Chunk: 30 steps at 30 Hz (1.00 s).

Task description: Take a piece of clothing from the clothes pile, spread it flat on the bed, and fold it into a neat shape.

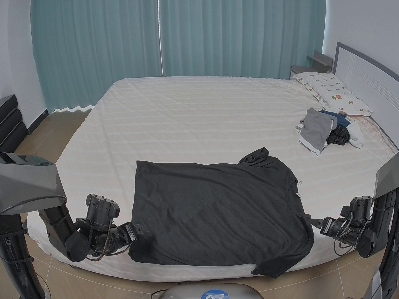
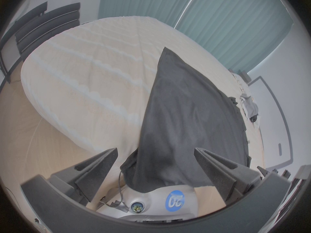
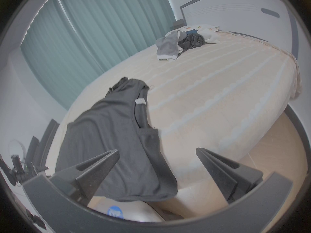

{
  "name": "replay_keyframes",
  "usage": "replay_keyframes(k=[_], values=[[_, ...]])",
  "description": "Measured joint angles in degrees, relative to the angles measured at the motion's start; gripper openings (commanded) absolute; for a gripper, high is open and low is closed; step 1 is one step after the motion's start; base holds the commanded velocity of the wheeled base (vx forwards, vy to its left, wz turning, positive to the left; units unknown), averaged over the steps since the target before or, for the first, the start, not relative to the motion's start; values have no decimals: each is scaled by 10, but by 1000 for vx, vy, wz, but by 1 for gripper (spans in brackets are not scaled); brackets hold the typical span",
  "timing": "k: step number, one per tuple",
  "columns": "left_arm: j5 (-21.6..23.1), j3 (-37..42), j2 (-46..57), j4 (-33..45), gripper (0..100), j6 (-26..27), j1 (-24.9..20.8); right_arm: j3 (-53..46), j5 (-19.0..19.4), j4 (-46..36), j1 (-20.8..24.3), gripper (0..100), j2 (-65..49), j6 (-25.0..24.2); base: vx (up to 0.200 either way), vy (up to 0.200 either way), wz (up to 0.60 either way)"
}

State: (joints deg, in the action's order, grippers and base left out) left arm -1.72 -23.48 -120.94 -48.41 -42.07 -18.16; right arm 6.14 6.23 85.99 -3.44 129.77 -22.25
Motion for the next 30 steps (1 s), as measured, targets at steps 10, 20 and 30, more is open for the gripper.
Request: replay_keyframes(k=[10, 20, 30], values=[[5, -36, 5, 3, 100, -30, 24, 32, 2, 0, 7, 100, -9, -49, 200, 0, 0], [3, -57, 3, 2, 100, -55, 28, 34, 7, 0, 16, 100, -9, -64, 120, 0, 0], [4, -60, 0, 1, 100, -56, 30, 43, 12, 1, 26, 100, -10, -110, 0, 0, 0]])
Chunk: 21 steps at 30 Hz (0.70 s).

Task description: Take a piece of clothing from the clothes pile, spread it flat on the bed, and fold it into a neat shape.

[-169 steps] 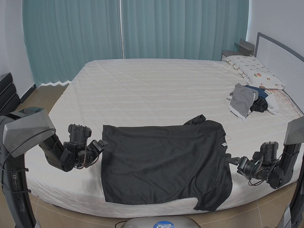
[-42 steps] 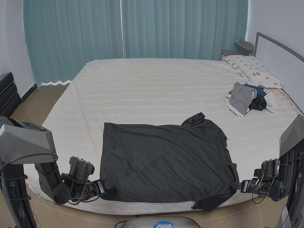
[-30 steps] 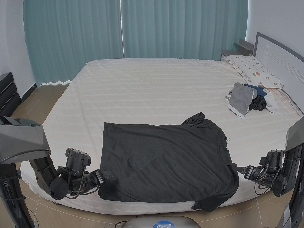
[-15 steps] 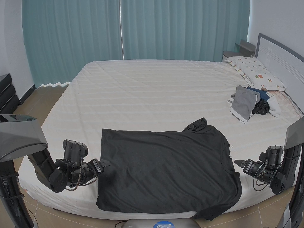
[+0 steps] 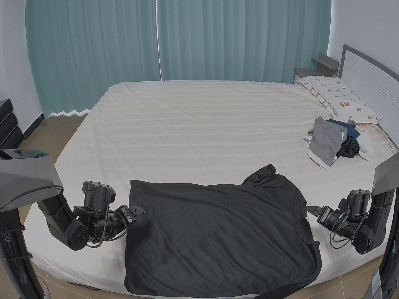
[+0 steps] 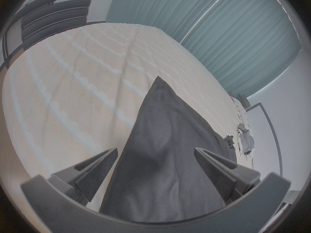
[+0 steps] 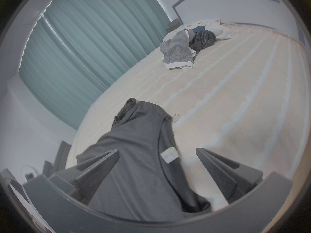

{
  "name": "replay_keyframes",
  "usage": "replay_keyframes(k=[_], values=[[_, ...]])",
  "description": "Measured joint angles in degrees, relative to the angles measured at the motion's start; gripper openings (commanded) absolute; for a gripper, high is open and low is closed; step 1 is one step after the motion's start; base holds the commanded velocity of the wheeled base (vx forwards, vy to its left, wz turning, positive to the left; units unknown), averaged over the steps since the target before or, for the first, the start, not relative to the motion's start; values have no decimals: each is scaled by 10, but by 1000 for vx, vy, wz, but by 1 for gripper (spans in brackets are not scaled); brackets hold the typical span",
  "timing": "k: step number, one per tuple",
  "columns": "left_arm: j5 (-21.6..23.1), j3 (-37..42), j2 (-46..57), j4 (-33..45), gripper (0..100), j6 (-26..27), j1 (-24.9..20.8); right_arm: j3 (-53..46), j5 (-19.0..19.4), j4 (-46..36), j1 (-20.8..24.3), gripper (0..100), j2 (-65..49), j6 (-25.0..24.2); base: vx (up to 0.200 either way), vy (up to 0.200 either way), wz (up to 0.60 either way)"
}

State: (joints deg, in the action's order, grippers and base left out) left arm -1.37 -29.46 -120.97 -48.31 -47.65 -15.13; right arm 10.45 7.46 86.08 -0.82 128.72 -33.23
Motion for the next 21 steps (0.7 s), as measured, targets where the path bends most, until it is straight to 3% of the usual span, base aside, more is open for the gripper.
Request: replay_keyframes(k=[4, 9, 21], values=[[1, 0, -2, 0, 100, -8, 0, 26, 0, -5, 27, 100, 0, -44, 0, 0, 0], [3, -2, -6, -1, 100, -18, 0, 78, -3, -33, 51, 100, 5, -53, 0, 0, 0], [18, -9, -17, -2, 100, -43, 0, 320, -20, -283, 88, 100, 19, -58, 0, 0, 0]])
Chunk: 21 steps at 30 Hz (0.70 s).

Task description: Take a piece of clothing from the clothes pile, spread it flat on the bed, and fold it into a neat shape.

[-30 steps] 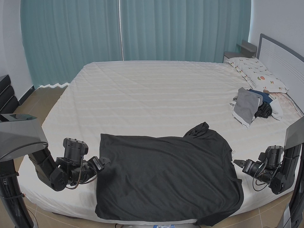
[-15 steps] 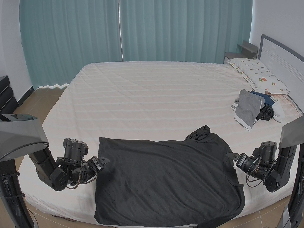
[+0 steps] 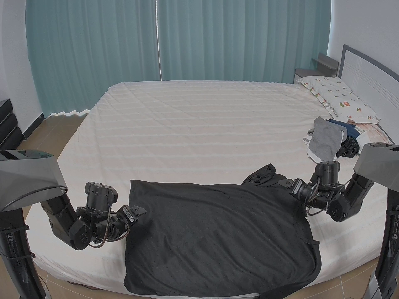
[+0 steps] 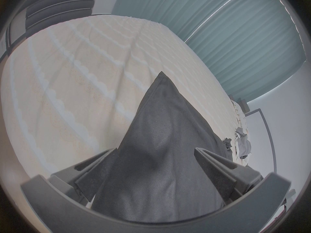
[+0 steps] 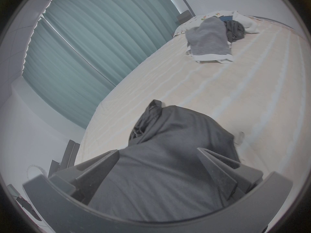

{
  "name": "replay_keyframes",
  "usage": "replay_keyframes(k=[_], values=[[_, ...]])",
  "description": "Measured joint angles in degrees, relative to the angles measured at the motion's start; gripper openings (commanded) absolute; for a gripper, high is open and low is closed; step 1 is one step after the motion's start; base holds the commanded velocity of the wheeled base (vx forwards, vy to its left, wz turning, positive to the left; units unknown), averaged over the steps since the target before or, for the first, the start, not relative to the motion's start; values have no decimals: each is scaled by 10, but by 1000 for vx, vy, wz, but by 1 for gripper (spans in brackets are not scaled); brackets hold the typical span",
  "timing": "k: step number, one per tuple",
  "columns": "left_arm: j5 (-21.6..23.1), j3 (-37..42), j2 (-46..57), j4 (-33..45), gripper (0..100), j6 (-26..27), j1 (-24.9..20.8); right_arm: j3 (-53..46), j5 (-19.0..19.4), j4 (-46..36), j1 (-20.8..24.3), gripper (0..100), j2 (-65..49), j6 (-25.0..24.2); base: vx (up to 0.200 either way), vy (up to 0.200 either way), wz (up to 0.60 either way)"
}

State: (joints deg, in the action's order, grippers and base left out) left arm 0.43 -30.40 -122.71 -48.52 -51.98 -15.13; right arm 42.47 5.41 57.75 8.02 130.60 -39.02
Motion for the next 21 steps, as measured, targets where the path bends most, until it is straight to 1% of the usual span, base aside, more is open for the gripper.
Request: replay_keyframes(k=[6, 11, 15, 21], values=[[3, -3, -9, -2, 100, -11, 0, 147, -9, -124, 24, 100, 24, -1, 0, 0, 0], [3, -5, -19, -7, 100, -14, 3, 255, -27, -203, 42, 100, 57, 4, 0, 0, 0], [4, -3, -27, -15, 100, -16, 8, 343, -36, -281, 52, 100, 88, 7, 0, 0, 0], [4, 3, -33, -22, 100, -17, 10, 437, -45, -333, 65, 100, 134, 9, 0, 0, 0]])
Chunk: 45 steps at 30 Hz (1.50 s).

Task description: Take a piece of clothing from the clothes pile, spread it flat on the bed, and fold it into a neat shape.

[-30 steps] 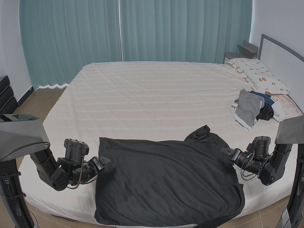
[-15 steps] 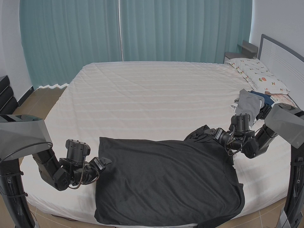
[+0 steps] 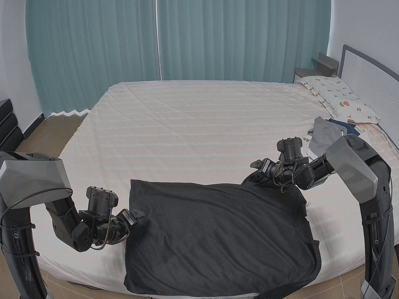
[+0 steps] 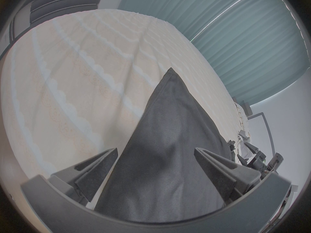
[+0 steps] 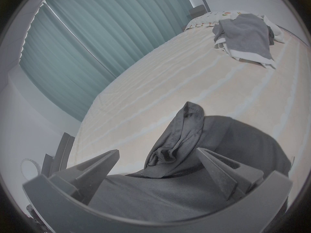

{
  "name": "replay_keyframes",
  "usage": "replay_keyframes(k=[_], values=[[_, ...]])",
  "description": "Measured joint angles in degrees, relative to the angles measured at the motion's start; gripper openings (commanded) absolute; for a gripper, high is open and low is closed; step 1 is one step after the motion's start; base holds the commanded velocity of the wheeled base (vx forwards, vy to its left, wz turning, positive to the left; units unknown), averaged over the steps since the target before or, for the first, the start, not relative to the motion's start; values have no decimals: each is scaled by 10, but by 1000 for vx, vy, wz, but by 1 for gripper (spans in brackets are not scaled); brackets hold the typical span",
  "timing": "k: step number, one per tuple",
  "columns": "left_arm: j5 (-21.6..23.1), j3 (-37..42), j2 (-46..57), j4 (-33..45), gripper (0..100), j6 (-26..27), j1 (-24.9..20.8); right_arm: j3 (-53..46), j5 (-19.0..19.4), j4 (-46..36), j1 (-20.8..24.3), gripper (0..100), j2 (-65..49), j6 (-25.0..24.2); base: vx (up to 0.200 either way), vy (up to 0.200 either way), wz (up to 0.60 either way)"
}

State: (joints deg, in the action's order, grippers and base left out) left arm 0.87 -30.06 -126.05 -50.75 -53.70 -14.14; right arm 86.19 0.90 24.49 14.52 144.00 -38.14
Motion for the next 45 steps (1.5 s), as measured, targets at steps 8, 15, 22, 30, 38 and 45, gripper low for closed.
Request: replay_keyframes(k=[8, 15, 22, 30, 38, 45], values=[[0, 4, -5, -5, 100, 0, 0, 92, -5, -49, 12, 100, 53, 1, 0, 0, 0], [0, 2, -7, -6, 100, 0, 0, 144, -10, -77, 17, 0, 80, 1, 0, 0, 0], [-1, 0, -9, -6, 100, 0, 1, 197, -26, -113, 16, 0, 103, 2, 0, 0, 0], [-1, -2, -11, -6, 100, 0, 1, 241, -28, -120, 15, 0, 110, -2, 0, 0, 0], [-1, -3, -12, -6, 100, 0, 1, 279, -52, -73, 19, 0, 121, -3, 0, 0, 0], [-2, -3, -14, -6, 100, 1, 0, 284, -59, -18, 27, 0, 129, 12, 0, 0, 0]])
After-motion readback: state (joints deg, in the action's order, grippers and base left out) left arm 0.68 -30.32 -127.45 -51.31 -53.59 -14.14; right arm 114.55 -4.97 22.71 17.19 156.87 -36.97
